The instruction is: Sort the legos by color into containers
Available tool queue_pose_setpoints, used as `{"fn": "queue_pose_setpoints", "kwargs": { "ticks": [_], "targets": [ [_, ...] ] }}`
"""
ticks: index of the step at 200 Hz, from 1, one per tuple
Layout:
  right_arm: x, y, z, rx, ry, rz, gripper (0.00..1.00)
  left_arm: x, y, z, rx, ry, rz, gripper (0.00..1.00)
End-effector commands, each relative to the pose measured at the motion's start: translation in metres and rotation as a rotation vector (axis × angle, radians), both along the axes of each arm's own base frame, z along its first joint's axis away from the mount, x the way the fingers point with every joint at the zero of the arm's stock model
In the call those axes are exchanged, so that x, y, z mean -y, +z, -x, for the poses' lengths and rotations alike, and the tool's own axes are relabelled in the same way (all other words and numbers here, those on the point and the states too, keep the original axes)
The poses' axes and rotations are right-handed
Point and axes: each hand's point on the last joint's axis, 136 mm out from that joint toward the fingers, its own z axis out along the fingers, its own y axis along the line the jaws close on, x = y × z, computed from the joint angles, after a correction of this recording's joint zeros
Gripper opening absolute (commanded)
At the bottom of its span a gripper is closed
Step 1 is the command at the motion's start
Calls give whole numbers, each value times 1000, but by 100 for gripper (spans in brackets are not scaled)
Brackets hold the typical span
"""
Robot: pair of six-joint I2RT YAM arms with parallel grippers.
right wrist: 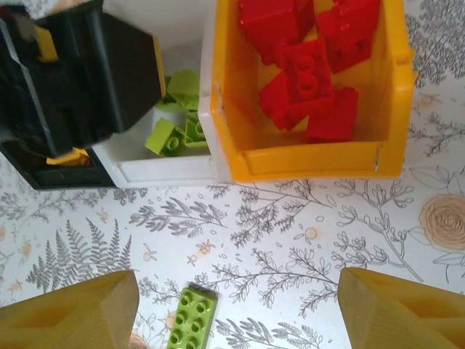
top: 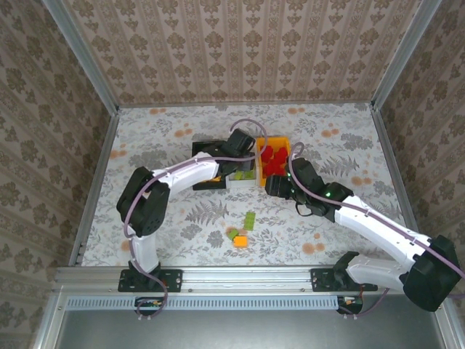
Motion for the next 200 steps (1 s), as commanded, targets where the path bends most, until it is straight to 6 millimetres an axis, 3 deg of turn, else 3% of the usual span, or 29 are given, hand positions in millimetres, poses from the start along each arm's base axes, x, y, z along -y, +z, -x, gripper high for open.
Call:
{"fn": "queue_pose_setpoints", "kwargs": {
  "ticks": [1,29,43,64,124,159,200],
  "targets": [
    [-8,-20,10,-63,36,-1,75,6,44,4,49,-28,68,70],
    [-30,-39,21,-108,85,21,76,-5,77,26,94,-31,164,89],
    [-40,-49,26,-128,97,47,76,-16,83,43,100,-28,201,99],
    [-53,-67,33,-152,96,78,76,-35,86,72,111,-24,227,100],
    [-94,-98,39,-191,145,188,76,-98,48,142,62,44,229,100],
    [-97,-120,43,-238,141,307,75,-130,35,160,62,107,236,100],
    [-72,-144,53,-311,102,440,68,-156,32,169,77,166,232,100]
  ]
}}
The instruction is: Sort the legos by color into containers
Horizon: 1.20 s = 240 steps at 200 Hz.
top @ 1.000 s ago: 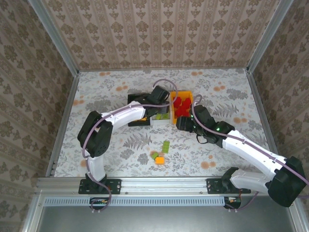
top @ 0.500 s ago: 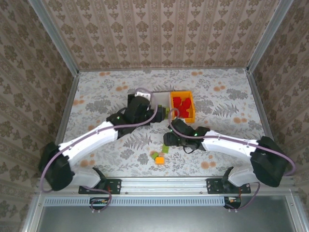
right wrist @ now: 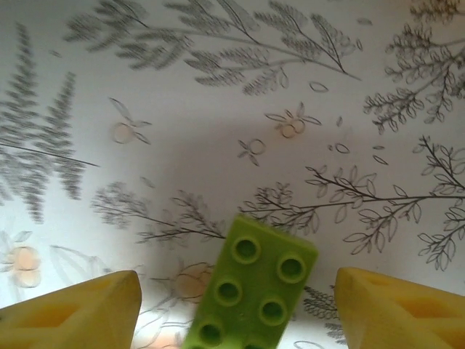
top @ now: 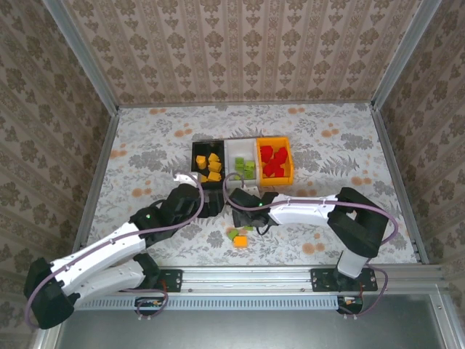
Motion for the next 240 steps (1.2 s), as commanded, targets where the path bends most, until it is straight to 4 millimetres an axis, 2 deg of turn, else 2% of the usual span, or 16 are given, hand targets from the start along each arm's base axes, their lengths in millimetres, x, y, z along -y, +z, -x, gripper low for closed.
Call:
{"fn": "queue_pose_setpoints", "kwargs": {
  "ticks": [1,22,52,65,83,112,142,171,187,207,240],
  "targets": [
    [28,-12,8,-27,-43,131,68,-20,-5,3,-10,77,-13,100],
    [45,-22,18,-59,-59,183,61,-30,-6,4,-2,105,-16,100],
    [65,-25,25,-65,-85,191,46,-37,-8,5,-3,121,-10,100],
    [71,-26,27,-80,-85,179,39,-40,-11,6,-10,126,-16,100],
    [65,-22,23,-58,-68,130,34,-41,-15,6,-25,128,-18,100],
    [59,0,15,-14,-22,81,28,-45,-23,8,-50,137,-23,100],
    [49,48,1,68,27,-9,26,-49,-34,12,-74,142,-30,100],
    [28,100,-29,166,61,-83,26,-47,-41,16,-95,125,-22,100],
    [20,115,-53,185,45,-106,26,-45,-45,17,-105,113,-16,100],
    [10,118,-90,203,11,-111,27,-43,-46,19,-113,100,-17,100],
    [-7,103,-145,187,-36,-89,27,-42,-51,24,-139,79,-32,100]
  ]
}}
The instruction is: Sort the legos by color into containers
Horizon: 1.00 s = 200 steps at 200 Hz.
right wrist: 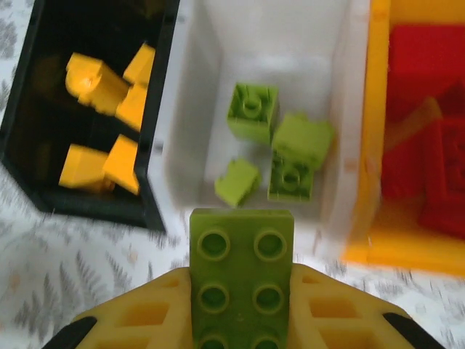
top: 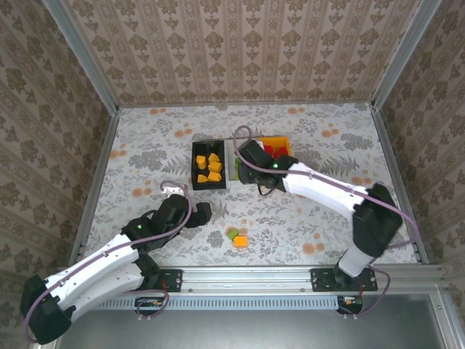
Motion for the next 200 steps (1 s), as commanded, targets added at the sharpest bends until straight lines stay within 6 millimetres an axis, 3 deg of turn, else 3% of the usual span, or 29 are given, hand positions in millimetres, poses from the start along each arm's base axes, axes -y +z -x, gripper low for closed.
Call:
{"fn": "queue_pose_setpoints", "kwargs": {
  "ticks": [1,19,47,86,132,170,200],
  "targets": [
    [-6,-24,-26,-43,2,52,27,-1,-8,7,-41,-13,-7,100],
    [-15,-30,-49,-43,-16,56,29,0,-11,11,-53,-28,-8,100],
    [-20,-43,-65,-81,-40,80,34,4,-15,14,-69,-54,-4,100],
    [-30,-23,-71,-52,-38,18,61,11,-19,18,-91,-101,-14,100],
    [-19,10,-41,2,-21,-56,68,43,-22,27,-134,-239,-29,100],
    [12,6,-3,-14,-40,-72,68,84,-41,41,-190,-353,-36,97],
    [31,2,18,-21,-53,-75,68,103,-52,44,-218,-397,-57,93]
  ]
}}
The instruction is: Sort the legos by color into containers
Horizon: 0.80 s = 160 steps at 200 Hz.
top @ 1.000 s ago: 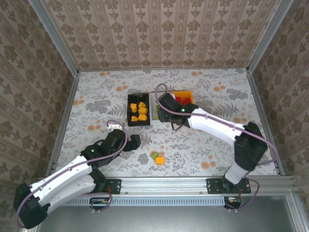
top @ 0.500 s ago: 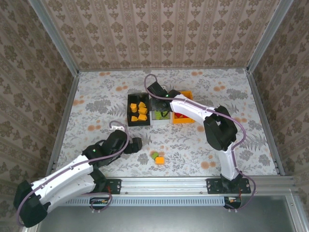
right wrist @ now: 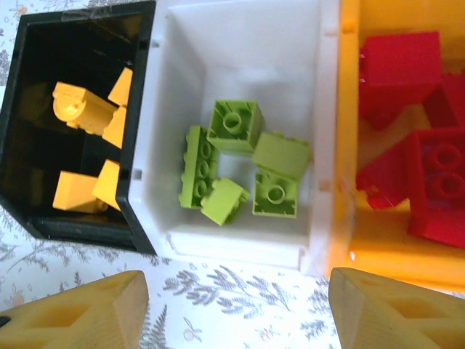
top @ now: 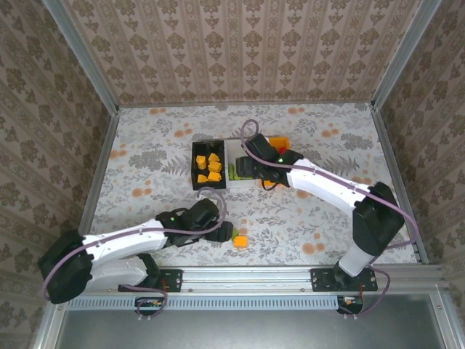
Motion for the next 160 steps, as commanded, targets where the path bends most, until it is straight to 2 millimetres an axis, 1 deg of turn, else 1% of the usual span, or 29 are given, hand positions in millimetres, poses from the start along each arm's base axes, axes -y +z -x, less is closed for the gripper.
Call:
{"fn": "queue_pose_setpoints", "kwargs": {
  "ticks": [1,33,55,101,112,123,139,156,158,160],
  "targets": [
    [10,-2,14,-4,-17,-17,68,29,13,-4,19,-57,61,93],
    [24,-2,27,1,-28,-18,69,44,14,-7,19,-103,57,91],
    [31,-1,32,8,-41,-21,69,51,8,-6,-10,-126,31,84],
    [42,-1,36,14,-54,-18,69,46,-7,5,-75,-157,-42,74],
    [44,0,36,18,-60,-16,69,43,-12,9,-93,-164,-69,71],
    [46,-1,36,18,-64,-15,69,37,-17,12,-108,-163,-107,65],
    [45,0,35,20,-63,-16,70,22,-22,14,-117,-143,-165,58],
    [44,-1,36,17,-59,-22,70,6,-22,15,-109,-118,-203,55],
    [45,7,36,34,-58,-38,70,4,-23,15,-108,-115,-208,55],
    [45,9,37,38,-58,-42,70,3,-22,15,-107,-113,-211,54]
  ]
}}
